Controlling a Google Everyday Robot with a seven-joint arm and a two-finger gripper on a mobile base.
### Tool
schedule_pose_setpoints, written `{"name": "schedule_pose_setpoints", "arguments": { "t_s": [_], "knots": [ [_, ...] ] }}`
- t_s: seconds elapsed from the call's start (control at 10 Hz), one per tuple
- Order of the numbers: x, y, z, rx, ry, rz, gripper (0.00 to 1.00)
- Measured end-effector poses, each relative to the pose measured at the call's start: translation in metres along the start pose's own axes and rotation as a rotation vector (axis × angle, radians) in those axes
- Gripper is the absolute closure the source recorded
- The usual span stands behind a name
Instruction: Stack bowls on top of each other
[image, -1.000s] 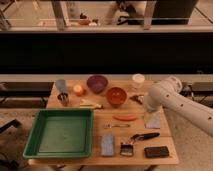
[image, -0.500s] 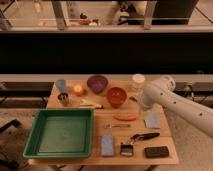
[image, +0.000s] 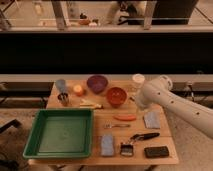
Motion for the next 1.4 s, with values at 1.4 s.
{"name": "schedule_pose_setpoints", "arguments": {
  "t_s": [1.4],
  "knots": [
    [-0.036, -0.056, 0.076, 0.167, -0.136, -0.072, 0.2]
  ]
}}
